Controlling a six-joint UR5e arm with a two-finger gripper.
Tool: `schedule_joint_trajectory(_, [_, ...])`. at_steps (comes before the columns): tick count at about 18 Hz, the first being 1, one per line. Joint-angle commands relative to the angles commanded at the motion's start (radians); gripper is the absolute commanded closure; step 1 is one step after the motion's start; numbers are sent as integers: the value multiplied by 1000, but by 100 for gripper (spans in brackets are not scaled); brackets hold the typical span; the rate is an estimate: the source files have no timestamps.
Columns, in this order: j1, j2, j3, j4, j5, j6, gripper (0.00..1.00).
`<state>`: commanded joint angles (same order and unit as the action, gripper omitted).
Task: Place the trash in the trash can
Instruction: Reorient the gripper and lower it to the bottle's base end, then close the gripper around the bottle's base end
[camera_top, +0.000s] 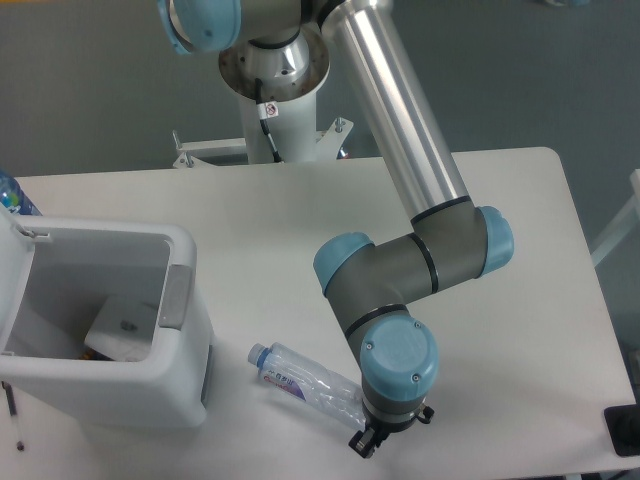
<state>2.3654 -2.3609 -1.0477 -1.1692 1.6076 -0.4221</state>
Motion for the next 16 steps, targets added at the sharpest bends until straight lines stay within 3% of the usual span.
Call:
schedule_joint_trajectory(2, [0,20,-5,58,0,49,56])
schedule_joint_trajectory(16, [9,186,0,240,-155,258,60])
